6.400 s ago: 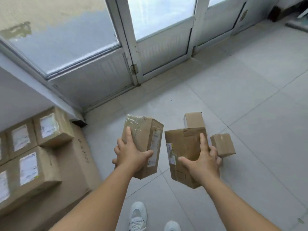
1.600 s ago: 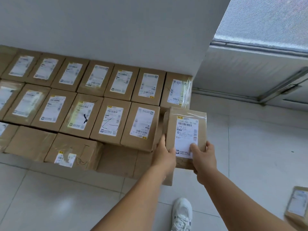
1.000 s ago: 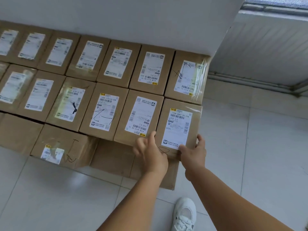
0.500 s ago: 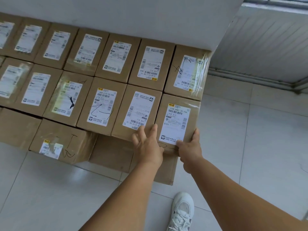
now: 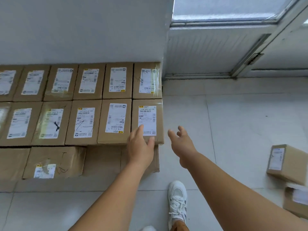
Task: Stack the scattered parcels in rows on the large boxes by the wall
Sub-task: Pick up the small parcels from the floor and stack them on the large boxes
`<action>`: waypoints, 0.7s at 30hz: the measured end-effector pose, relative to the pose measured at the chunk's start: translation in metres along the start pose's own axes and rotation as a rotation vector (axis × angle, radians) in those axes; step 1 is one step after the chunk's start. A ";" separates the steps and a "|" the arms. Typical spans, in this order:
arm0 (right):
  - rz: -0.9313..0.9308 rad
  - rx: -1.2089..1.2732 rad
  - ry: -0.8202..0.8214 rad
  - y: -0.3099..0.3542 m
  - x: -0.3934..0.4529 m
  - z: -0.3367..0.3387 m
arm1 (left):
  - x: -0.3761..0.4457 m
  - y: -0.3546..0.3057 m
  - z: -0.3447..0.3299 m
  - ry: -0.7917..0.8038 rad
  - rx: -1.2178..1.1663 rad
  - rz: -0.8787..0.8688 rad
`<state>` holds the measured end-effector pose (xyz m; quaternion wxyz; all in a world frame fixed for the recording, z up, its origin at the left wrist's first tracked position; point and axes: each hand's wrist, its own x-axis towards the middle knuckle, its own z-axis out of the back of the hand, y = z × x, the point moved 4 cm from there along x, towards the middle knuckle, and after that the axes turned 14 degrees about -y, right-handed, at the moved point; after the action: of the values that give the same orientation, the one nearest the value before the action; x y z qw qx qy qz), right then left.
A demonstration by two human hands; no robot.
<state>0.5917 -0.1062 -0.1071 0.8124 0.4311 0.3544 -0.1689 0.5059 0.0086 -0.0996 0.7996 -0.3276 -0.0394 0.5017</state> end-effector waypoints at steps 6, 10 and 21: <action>-0.092 0.157 -0.188 -0.044 -0.054 0.091 | -0.070 -0.044 0.003 0.144 0.013 -0.156; -0.160 0.246 -0.304 -0.078 -0.072 0.150 | -0.111 -0.076 -0.017 0.238 0.051 -0.246; -0.317 0.419 -0.585 -0.196 -0.068 0.309 | -0.231 -0.174 -0.134 0.512 0.149 -0.498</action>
<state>0.5640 -0.4742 -0.0552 0.7373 0.4613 0.1281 -0.4767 0.5792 -0.2966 -0.0446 0.9028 -0.3640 0.1199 0.1951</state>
